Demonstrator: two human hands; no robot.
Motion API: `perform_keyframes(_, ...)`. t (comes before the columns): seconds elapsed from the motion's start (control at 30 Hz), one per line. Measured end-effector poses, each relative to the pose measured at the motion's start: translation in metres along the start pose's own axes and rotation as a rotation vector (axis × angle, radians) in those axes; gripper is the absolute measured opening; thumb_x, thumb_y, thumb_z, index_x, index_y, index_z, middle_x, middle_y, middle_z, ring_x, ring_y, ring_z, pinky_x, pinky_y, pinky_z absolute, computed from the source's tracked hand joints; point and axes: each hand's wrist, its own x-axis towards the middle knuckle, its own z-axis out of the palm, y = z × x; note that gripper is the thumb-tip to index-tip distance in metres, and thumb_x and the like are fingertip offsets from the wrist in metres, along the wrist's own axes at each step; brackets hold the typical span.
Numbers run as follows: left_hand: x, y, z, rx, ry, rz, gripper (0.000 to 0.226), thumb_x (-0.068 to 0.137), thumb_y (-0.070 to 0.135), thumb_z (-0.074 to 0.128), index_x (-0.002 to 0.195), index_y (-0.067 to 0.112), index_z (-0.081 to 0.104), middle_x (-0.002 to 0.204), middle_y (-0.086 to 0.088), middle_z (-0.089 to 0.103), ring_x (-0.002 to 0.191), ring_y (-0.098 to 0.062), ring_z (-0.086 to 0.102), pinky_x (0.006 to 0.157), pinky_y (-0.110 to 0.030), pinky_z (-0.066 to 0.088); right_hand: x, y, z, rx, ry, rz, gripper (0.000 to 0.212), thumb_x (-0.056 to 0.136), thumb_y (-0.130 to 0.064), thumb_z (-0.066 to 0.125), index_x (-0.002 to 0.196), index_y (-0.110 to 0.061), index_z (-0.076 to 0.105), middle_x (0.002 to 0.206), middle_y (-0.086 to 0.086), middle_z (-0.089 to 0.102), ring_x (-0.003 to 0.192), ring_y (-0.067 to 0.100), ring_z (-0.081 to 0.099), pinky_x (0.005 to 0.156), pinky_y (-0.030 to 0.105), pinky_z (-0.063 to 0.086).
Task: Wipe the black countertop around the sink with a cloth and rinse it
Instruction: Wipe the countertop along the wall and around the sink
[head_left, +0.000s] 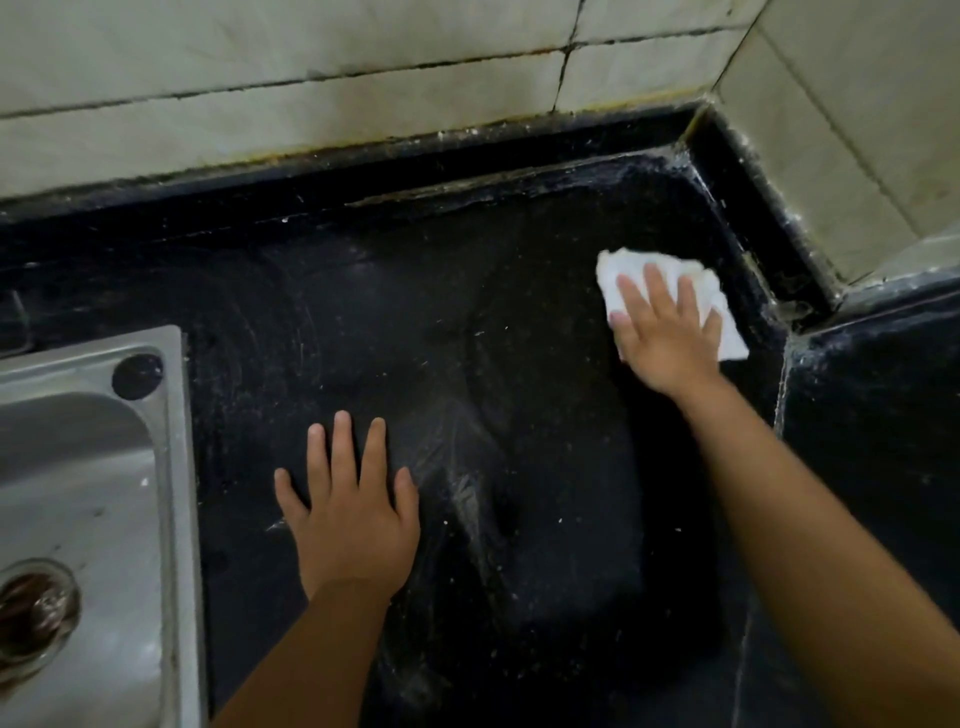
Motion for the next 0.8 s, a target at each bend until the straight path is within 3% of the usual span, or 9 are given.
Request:
perform_keyframes(0.1, 0.000, 0.001, -0.003, 0.004, -0.032, -0.017, 0.077, 0.076, 0.051, -0.004, 0.144, 0.025, 0.021, 0.155, -0.003, 0.011, 0.142, -0.020, 0.000, 0.111, -0.049, -0.008, 0.038, -0.039, -0.005, 0.029, -0.018, 0.010, 0.051, 0.100, -0.042, 0.015, 0.148, -0.032, 0.003, 0.156, -0.005, -0.013, 0.143, 0.027, -0.015, 0.113, 0.051, -0.005)
perform_keyframes(0.27, -0.001, 0.003, -0.006, -0.006, -0.025, -0.043, 0.082, 0.072, 0.053, -0.010, 0.145, 0.028, 0.015, 0.156, 0.001, 0.004, 0.142, -0.018, -0.006, 0.111, -0.047, -0.010, -0.018, -0.103, 0.034, -0.057, 0.000, -0.313, 0.050, 0.098, -0.044, 0.014, 0.147, -0.035, 0.007, 0.157, -0.004, -0.006, 0.143, 0.029, -0.010, 0.112, 0.052, 0.001)
perform_keyframes(0.3, -0.001, 0.004, -0.006, -0.010, -0.022, -0.044, 0.081, 0.072, 0.053, -0.009, 0.145, 0.027, 0.017, 0.155, 0.000, 0.006, 0.143, -0.018, -0.005, 0.111, -0.047, -0.009, -0.040, -0.101, 0.045, -0.056, -0.011, -0.388, 0.053, 0.095, -0.048, 0.012, 0.146, -0.036, 0.013, 0.157, -0.004, 0.000, 0.144, 0.029, -0.004, 0.112, 0.053, 0.004)
perform_keyframes(0.37, -0.001, 0.004, -0.005, -0.018, -0.019, -0.041, 0.081, 0.073, 0.053, -0.007, 0.145, 0.026, 0.019, 0.155, -0.001, 0.008, 0.143, -0.019, -0.003, 0.111, -0.047, -0.009, -0.080, -0.080, 0.055, -0.104, -0.021, -0.517, 0.056, 0.088, -0.048, 0.016, 0.140, -0.035, 0.036, 0.151, -0.001, 0.031, 0.139, 0.033, 0.026, 0.104, 0.058, 0.025)
perform_keyframes(0.43, 0.000, 0.004, -0.005, -0.012, -0.031, -0.038, 0.081, 0.073, 0.053, -0.008, 0.145, 0.027, 0.018, 0.155, -0.001, 0.007, 0.143, -0.019, -0.004, 0.111, -0.047, -0.009, -0.096, -0.047, 0.056, -0.156, -0.003, -0.489, 0.050, 0.089, -0.048, 0.024, 0.130, -0.035, 0.047, 0.137, -0.002, 0.051, 0.125, 0.030, 0.049, 0.089, 0.056, 0.043)
perform_keyframes(0.5, 0.000, 0.004, -0.006, -0.010, -0.036, -0.040, 0.081, 0.073, 0.052, -0.010, 0.145, 0.027, 0.016, 0.155, 0.000, 0.006, 0.143, -0.019, -0.005, 0.111, -0.047, -0.010, -0.091, -0.020, 0.041, -0.155, -0.035, -0.391, 0.053, 0.090, -0.052, 0.019, 0.137, -0.037, 0.038, 0.146, -0.005, 0.039, 0.135, 0.025, 0.036, 0.099, 0.056, 0.035)
perform_keyframes(0.57, -0.001, 0.005, -0.007, -0.005, -0.042, -0.036, 0.081, 0.073, 0.052, -0.011, 0.145, 0.027, 0.014, 0.155, 0.000, 0.005, 0.143, -0.019, -0.006, 0.111, -0.047, -0.010, -0.064, -0.001, 0.028, -0.089, -0.038, -0.252, 0.051, 0.095, -0.049, 0.016, 0.145, -0.039, 0.017, 0.156, -0.010, 0.005, 0.144, 0.019, 0.000, 0.113, 0.050, 0.008)
perform_keyframes(0.6, -0.001, 0.004, -0.007, -0.008, -0.039, -0.041, 0.080, 0.073, 0.052, -0.010, 0.145, 0.027, 0.015, 0.155, 0.000, 0.005, 0.143, -0.019, -0.006, 0.111, -0.047, -0.010, -0.044, -0.002, 0.021, -0.060, -0.024, -0.177, 0.049, 0.098, -0.045, 0.018, 0.146, -0.037, 0.011, 0.156, -0.011, -0.004, 0.144, 0.019, -0.009, 0.114, 0.048, 0.000)
perform_keyframes(0.8, -0.001, 0.002, -0.005, -0.009, -0.019, -0.023, 0.076, 0.077, 0.051, -0.004, 0.144, 0.025, 0.021, 0.155, -0.003, 0.011, 0.143, -0.021, -0.001, 0.110, -0.047, -0.009, 0.055, -0.072, -0.002, 0.000, -0.008, -0.110, 0.050, 0.100, -0.042, 0.015, 0.147, -0.033, 0.004, 0.156, -0.006, -0.012, 0.143, 0.027, -0.014, 0.113, 0.051, -0.006)
